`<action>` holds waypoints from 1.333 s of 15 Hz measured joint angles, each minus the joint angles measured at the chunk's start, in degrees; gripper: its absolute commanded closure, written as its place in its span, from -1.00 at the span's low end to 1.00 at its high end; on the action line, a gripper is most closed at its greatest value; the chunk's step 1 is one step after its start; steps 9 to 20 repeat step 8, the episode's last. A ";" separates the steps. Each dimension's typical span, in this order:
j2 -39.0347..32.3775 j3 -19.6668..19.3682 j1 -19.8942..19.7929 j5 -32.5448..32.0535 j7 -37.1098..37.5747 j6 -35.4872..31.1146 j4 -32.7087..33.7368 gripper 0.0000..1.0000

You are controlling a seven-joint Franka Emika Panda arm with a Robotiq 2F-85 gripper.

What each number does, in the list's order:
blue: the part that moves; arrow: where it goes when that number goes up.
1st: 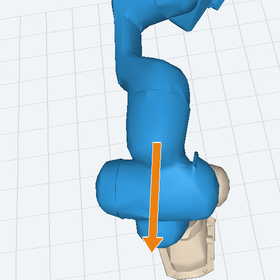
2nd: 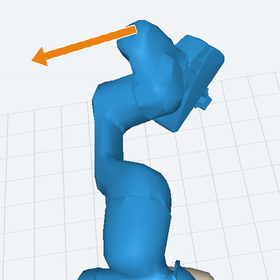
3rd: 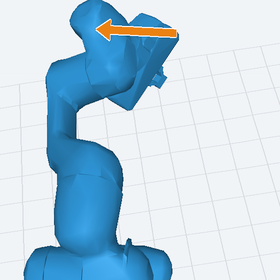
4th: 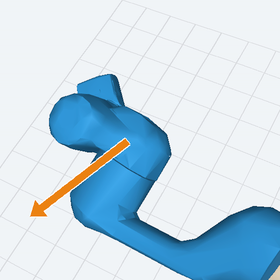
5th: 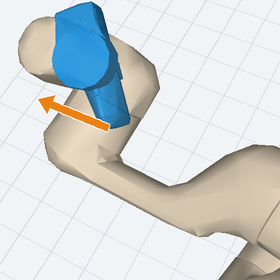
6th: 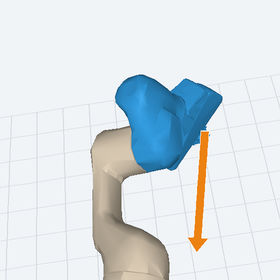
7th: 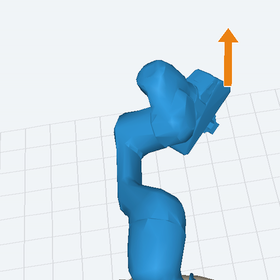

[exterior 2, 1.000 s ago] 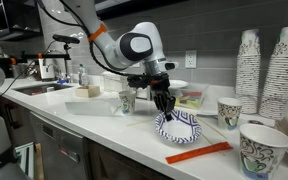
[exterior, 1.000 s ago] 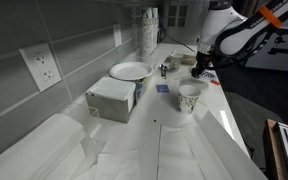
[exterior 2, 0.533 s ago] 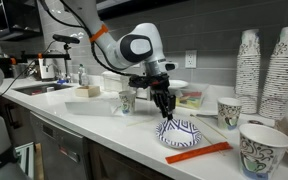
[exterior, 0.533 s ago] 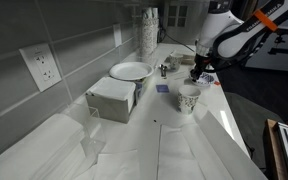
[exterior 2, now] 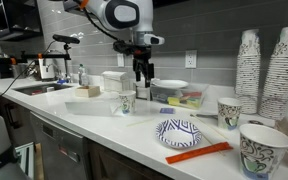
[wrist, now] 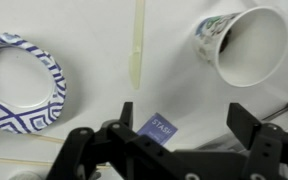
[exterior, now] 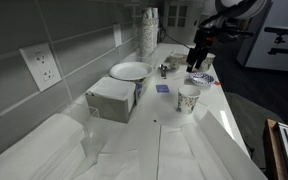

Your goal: Place the coffee beans from the bowl in the coffee cup on the left.

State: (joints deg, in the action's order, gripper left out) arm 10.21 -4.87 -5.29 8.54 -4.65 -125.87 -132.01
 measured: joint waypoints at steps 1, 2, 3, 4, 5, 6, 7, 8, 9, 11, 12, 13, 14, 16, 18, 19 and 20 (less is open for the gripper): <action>1.68 0.01 0.28 0.42 0.18 2.80 0.45 -1.00; 3.23 0.02 0.33 0.35 1.00 5.14 0.87 -1.00; 4.59 0.03 0.29 -0.50 2.36 6.82 1.22 -1.00; 5.84 0.14 0.08 -2.15 4.35 7.74 1.46 -1.00; 6.92 0.37 -0.24 -4.43 6.61 8.20 1.62 -1.00; 7.82 0.57 -0.52 -6.07 8.27 8.30 1.64 -1.00; 8.35 0.68 -0.67 -6.76 9.01 8.37 1.64 -1.00; 8.57 0.74 -0.73 -7.08 9.29 8.38 1.63 -1.00; 8.57 0.74 -0.73 -7.08 9.29 8.38 1.63 -1.00; 8.57 0.74 -0.73 -7.08 9.29 8.38 1.63 -1.00; 8.57 0.74 -0.73 -7.08 9.29 8.38 1.63 -1.00; 8.57 0.74 -0.73 -7.08 9.29 8.38 1.63 -1.00; 8.57 0.74 -0.73 -7.08 9.29 8.38 1.63 -1.00; 8.57 0.74 -0.73 -7.08 9.29 8.38 1.63 -1.00; 8.57 0.74 -0.73 -7.08 9.29 8.38 1.63 -1.00; 8.57 0.74 -0.73 -7.08 9.29 8.38 1.63 -1.00; 8.57 0.74 -0.73 -7.08 9.29 8.38 1.63 -1.00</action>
